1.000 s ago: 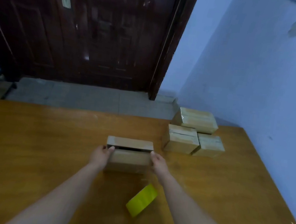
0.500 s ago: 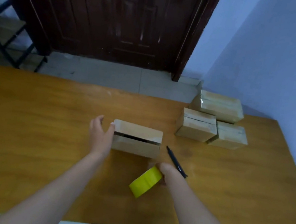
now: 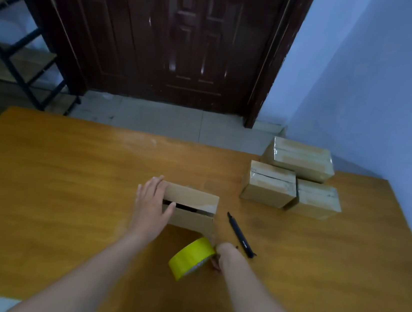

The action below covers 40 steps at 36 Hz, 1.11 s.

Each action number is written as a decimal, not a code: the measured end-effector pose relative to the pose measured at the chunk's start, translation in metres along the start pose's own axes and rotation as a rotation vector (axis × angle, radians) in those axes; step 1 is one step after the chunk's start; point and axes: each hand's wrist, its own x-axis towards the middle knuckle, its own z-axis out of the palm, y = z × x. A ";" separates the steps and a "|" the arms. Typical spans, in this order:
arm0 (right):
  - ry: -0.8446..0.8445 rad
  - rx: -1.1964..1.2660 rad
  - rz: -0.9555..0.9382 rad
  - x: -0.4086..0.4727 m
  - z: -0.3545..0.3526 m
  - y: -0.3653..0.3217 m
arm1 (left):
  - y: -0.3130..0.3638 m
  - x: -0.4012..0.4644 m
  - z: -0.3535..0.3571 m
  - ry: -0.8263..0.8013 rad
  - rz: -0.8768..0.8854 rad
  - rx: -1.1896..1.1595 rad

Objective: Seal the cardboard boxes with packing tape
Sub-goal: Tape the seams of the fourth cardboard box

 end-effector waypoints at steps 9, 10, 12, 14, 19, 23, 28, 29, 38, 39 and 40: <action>-0.134 0.072 -0.103 0.021 0.002 0.012 | 0.037 -0.010 0.000 0.039 0.288 0.009; -0.156 0.124 -0.097 0.024 0.003 0.011 | 0.042 -0.013 0.002 0.028 0.324 0.000; -0.176 0.200 -0.121 0.029 0.000 0.010 | 0.052 -0.017 0.007 0.004 0.369 -0.024; -0.185 0.231 -0.182 0.032 -0.008 0.008 | 0.059 -0.019 0.012 0.002 0.377 -0.047; -0.138 0.180 -0.385 0.027 -0.043 0.000 | 0.076 -0.017 0.021 -0.022 0.287 -0.181; -0.106 0.116 -0.630 0.003 -0.077 -0.009 | 0.100 -0.005 0.019 -0.151 0.202 -0.344; -0.226 0.145 -0.860 -0.051 -0.115 -0.047 | 0.143 0.024 0.002 -0.493 -0.001 -0.646; -0.262 0.149 -0.896 -0.062 -0.119 -0.056 | 0.152 0.030 -0.005 -0.555 -0.013 -0.714; -0.269 -0.042 -1.181 -0.155 -0.124 -0.128 | 0.196 0.080 -0.077 -0.362 0.059 -1.023; -0.257 -0.069 -1.205 -0.164 -0.123 -0.134 | 0.199 0.085 -0.087 -0.329 0.084 -1.007; -0.239 -0.085 -1.222 -0.172 -0.120 -0.141 | 0.201 0.092 -0.096 -0.301 0.107 -0.988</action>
